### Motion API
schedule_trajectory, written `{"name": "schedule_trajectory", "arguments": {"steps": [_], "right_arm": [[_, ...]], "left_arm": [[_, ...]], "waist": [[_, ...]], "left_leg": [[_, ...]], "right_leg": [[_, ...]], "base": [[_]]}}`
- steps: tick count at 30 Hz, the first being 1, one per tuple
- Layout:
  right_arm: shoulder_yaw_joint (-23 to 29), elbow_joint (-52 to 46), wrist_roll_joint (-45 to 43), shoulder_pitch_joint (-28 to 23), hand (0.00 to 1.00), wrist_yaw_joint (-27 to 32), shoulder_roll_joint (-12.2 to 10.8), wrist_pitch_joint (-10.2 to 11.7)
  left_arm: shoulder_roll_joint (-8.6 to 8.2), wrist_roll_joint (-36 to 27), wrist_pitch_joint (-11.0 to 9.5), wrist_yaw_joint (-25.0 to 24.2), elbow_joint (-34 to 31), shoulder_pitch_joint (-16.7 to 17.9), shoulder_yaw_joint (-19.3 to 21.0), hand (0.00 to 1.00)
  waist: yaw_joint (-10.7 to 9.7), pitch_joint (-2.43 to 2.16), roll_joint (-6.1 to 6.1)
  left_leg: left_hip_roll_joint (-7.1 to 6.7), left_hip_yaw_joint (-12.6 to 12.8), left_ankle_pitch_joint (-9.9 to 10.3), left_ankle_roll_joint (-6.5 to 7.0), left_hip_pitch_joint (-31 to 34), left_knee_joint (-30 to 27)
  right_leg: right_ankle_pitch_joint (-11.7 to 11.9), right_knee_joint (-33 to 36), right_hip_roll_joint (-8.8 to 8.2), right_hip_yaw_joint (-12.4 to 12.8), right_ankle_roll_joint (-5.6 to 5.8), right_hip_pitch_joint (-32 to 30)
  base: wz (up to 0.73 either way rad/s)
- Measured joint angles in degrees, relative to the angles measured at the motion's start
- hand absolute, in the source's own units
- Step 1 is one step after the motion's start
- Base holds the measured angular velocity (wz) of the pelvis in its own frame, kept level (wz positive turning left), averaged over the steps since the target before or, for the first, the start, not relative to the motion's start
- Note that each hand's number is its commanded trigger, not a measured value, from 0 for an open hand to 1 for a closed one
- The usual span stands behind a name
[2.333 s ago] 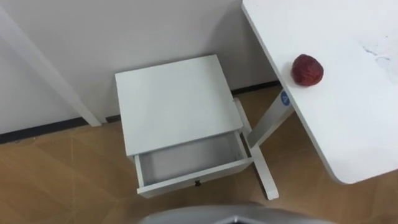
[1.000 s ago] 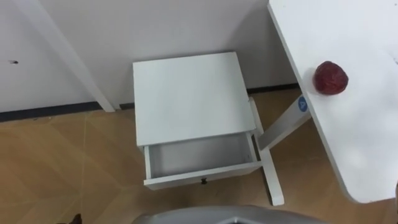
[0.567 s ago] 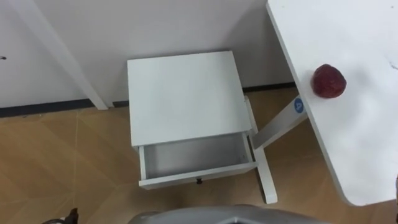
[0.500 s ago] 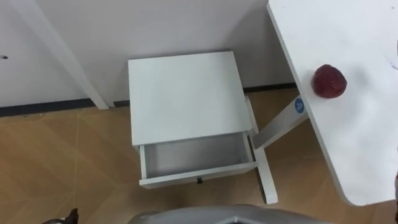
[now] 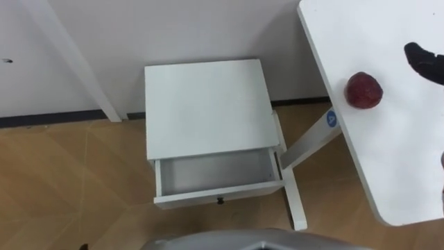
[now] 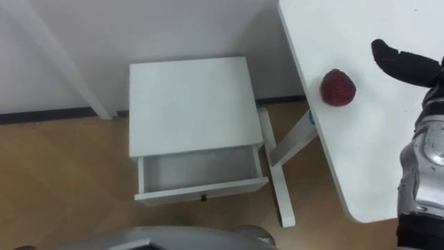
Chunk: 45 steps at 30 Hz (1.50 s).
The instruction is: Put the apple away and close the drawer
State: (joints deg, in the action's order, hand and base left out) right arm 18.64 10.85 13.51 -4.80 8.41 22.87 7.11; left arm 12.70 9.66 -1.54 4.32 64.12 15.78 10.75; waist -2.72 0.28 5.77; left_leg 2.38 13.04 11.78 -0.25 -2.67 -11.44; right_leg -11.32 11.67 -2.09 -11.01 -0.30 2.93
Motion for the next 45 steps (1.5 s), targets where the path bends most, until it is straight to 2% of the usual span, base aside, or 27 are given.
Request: {"name": "schedule_trajectory", "arguments": {"steps": [2,12,14,24,29,33,39,41,45], "right_arm": [[-0.11,0.32,-0.50,0.16,0.00,-1.04,0.00,-0.95],[-1.77,0.44,-0.66,0.30,0.00,-2.89,0.20,-1.12],[-1.85,0.45,-1.29,0.49,0.00,-4.23,0.43,-1.82],[-4.16,0.85,-3.63,0.51,0.00,-6.93,0.44,-1.86],[-4.34,0.98,-4.70,0.51,0.00,-9.44,0.44,-3.45],[-4.34,0.99,-7.64,0.51,0.00,-10.82,0.44,-3.49],[-6.35,3.03,-10.31,0.54,0.00,-12.52,0.50,-3.41],[-7.06,6.08,-10.59,0.58,0.00,-13.17,0.50,-3.48],[-8.49,9.07,-10.92,1.24,0.00,-13.57,0.50,-3.46]], "left_arm": [[0.02,0.00,0.32,0.02,0.01,0.08,-0.32,0.00],[0.05,-0.01,0.77,0.04,0.00,0.07,-0.50,0.00],[0.07,-0.01,0.78,0.07,-0.02,0.05,-1.18,0.00],[0.07,-0.01,0.78,0.26,-0.08,-0.19,-2.96,0.00],[0.07,0.00,0.87,0.22,-0.16,-0.71,-2.95,0.00],[0.12,0.25,1.27,-0.24,-0.16,-0.79,-2.43,0.00],[0.98,2.32,1.30,-2.20,-0.14,-1.32,-2.58,0.00],[1.44,2.50,1.22,-2.21,-0.13,-1.89,-2.74,0.00],[1.96,3.52,1.22,-2.14,0.03,-1.70,-2.75,0.00]], "waist": [[0.13,0.01,-0.01],[-0.03,0.01,-0.03],[0.01,0.02,-0.02],[-0.02,0.09,0.06],[0.13,0.09,0.09],[0.24,0.08,0.13],[0.90,-0.07,0.57],[1.56,0.01,0.88],[1.56,0.09,0.90]], "left_leg": [[-0.01,-0.28,0.00,0.00,0.06,-0.07],[0.01,-0.64,0.00,0.00,0.44,-0.27],[-0.01,-0.64,0.00,0.00,0.43,-0.24],[-0.02,-0.68,0.00,0.00,0.47,-0.21],[-0.06,-0.81,0.01,0.00,0.69,-0.19],[-0.05,-0.81,0.01,0.00,0.68,-0.22],[-0.05,-1.43,0.00,0.00,0.76,-0.40],[-0.12,-1.67,0.00,0.01,0.71,-0.58],[-0.14,-2.07,0.01,0.02,1.07,-0.86]], "right_leg": [[0.04,0.02,-0.01,-0.21,0.00,0.06],[0.09,0.10,-0.03,-0.53,-0.06,0.23],[0.10,0.09,-0.02,-0.46,-0.05,0.23],[0.10,0.02,-0.05,-0.59,-0.05,0.22],[0.10,-0.02,-0.08,-0.75,-0.04,0.16],[0.11,-0.02,-0.06,-0.73,-0.04,0.13],[0.11,-0.02,-0.10,-1.41,-0.04,0.26],[0.11,-0.02,-0.22,-1.76,-0.04,0.34],[0.11,-0.03,-0.32,-2.23,-0.02,0.63]], "base": [[0.07],[0.01],[0.00],[0.00],[0.01],[0.00],[0.04],[0.08],[0.07]]}}
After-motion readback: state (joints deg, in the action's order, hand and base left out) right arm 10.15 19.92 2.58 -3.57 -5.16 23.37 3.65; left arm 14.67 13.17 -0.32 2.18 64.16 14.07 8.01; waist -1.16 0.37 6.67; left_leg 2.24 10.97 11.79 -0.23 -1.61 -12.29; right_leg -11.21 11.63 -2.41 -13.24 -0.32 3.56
